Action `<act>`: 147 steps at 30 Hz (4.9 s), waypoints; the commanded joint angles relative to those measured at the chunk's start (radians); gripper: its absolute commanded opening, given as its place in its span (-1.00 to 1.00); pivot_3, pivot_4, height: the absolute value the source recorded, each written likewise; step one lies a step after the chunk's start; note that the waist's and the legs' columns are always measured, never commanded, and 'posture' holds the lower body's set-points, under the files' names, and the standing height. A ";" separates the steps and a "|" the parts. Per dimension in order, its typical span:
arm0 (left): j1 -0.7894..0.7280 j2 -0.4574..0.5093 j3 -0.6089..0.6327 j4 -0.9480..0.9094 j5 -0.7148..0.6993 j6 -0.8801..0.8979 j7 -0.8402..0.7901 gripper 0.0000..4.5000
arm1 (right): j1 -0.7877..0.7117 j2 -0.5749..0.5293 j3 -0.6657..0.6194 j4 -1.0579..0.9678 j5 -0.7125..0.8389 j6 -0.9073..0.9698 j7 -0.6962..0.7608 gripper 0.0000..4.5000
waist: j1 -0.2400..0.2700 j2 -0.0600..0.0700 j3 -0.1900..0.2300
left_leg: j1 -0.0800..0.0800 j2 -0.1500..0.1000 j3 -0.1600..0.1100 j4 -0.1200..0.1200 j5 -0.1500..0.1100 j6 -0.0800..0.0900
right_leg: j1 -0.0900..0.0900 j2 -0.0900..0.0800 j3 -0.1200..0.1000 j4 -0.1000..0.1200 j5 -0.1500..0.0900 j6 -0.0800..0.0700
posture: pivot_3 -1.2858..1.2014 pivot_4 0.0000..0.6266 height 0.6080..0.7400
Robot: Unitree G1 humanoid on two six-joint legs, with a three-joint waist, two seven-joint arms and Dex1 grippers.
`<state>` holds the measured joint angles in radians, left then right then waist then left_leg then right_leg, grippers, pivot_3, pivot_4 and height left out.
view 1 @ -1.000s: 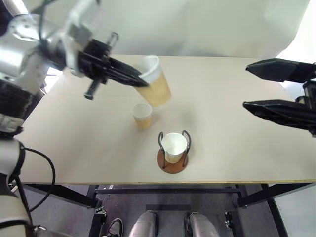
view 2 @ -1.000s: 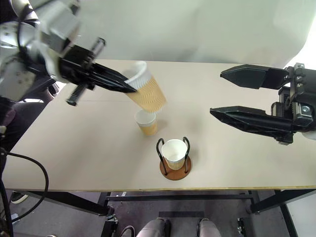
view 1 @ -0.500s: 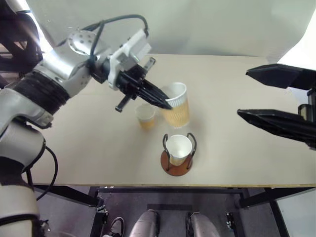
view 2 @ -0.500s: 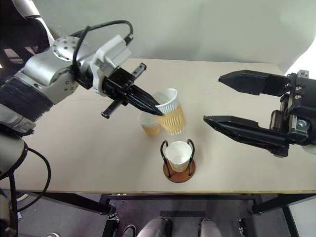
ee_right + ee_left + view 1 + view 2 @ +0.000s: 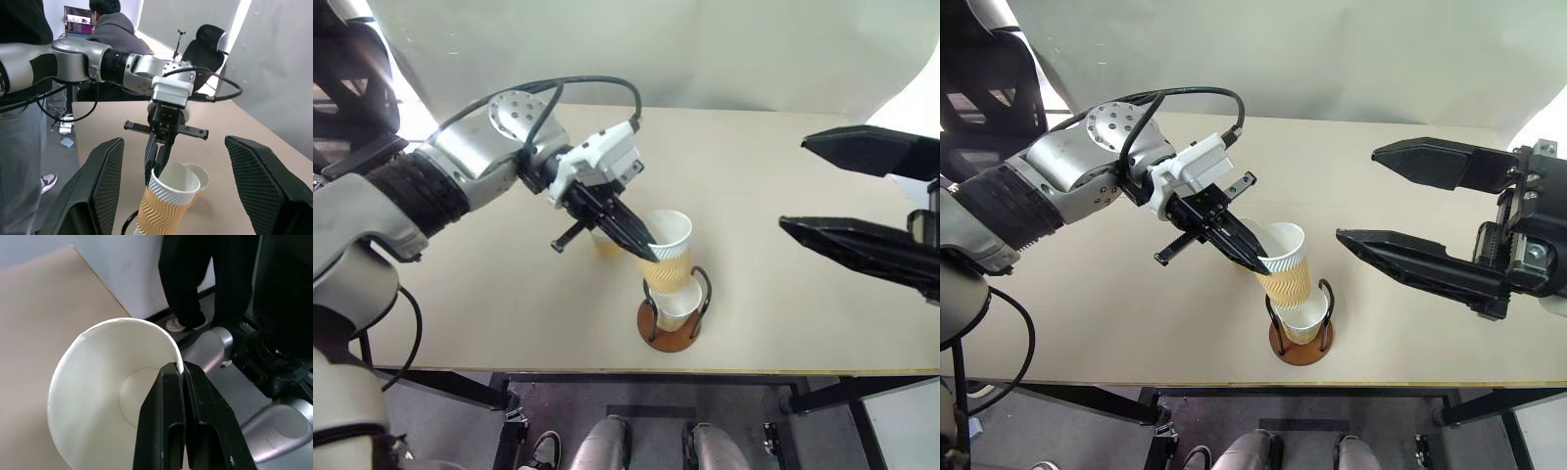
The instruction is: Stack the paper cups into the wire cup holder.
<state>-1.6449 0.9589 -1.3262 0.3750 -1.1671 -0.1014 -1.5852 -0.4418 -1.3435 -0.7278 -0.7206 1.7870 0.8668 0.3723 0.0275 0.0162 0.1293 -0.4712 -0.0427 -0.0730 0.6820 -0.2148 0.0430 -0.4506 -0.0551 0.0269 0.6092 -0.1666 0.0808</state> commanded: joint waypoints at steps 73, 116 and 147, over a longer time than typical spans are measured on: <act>-0.043 -0.217 0.020 0.359 0.103 -0.238 -0.029 0.02 | 0.384 -0.020 -0.397 -0.114 -0.182 0.295 0.159 0.50 | 0.013 0.001 0.000 | 0.000 0.000 0.002 0.004 -0.010 0.006 | 0.001 0.000 0.000 0.001 0.001 0.001 | 0.03 -0.52 1.00; 0.214 -0.450 0.759 0.953 1.190 -0.301 -0.003 -0.98 | 0.369 -0.029 -0.365 -0.089 -0.282 0.299 0.286 0.50 | 0.018 0.000 -0.003 | 0.000 -0.004 0.004 0.012 -0.005 0.007 | 0.002 0.000 0.005 0.002 0.001 0.006 | 0.03 -0.52 1.00; -0.171 -0.067 -0.216 0.025 0.047 -0.364 -0.029 -0.98 | 0.461 0.004 -0.561 -0.138 -0.211 0.385 0.226 0.50 | 0.019 0.012 -0.001 | 0.002 -0.002 0.003 0.018 -0.020 0.007 | 0.006 0.002 0.003 0.003 -0.005 0.005 | 0.03 -0.52 1.00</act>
<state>-1.7713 0.8915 -1.5263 0.3936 -1.1025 -0.4189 -1.5861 0.0196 -1.3348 -1.2422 -0.8593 1.5554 1.2564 0.6182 0.0462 0.0282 0.1281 -0.4698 -0.0433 -0.0711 0.7001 -0.2348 0.0497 -0.4449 -0.0544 0.0303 0.6119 -0.1717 0.0860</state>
